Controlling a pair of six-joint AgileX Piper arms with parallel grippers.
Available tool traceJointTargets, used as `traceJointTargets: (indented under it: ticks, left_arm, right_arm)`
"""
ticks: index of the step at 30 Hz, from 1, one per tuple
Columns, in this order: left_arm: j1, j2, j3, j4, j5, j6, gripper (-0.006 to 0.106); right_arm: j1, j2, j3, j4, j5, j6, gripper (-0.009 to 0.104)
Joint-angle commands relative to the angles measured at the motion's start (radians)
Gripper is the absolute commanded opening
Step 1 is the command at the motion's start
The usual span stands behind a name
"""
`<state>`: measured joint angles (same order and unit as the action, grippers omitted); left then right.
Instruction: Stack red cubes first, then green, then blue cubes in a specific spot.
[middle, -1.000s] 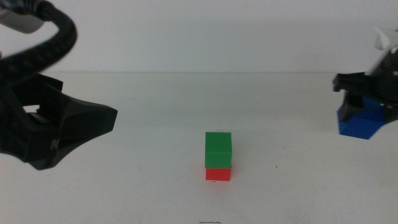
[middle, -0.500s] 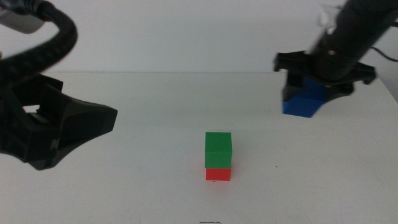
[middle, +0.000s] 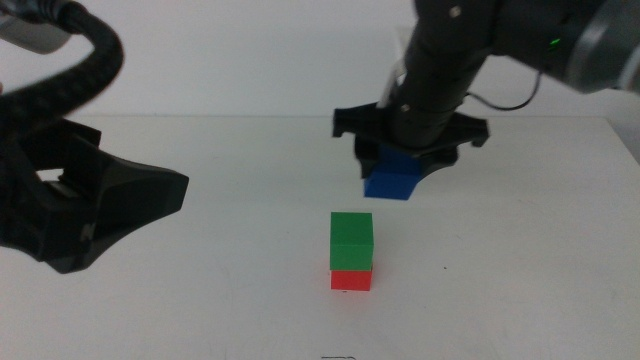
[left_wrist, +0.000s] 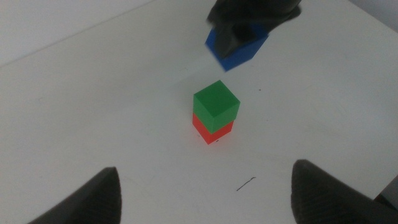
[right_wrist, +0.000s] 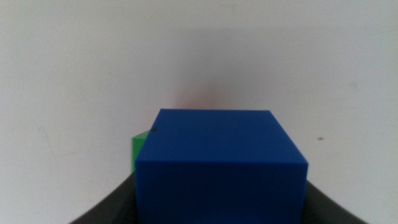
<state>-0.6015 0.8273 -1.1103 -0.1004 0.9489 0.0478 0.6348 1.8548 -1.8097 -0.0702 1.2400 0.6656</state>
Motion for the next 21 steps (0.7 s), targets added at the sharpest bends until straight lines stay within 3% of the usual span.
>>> traceJointTargets:
  ticks: [1, 21]
  left_arm:
    - [-0.004, -0.008, -0.026, -0.008, -0.068, -0.011, 0.093]
    - [-0.004, -0.008, -0.026, -0.008, -0.068, -0.011, 0.093]
  right_arm:
    - [0.022, -0.027, -0.05, -0.028, 0.056, 0.023, -0.001]
    - [0.105, 0.023, -0.049, -0.052, 0.056, 0.107, -0.001]
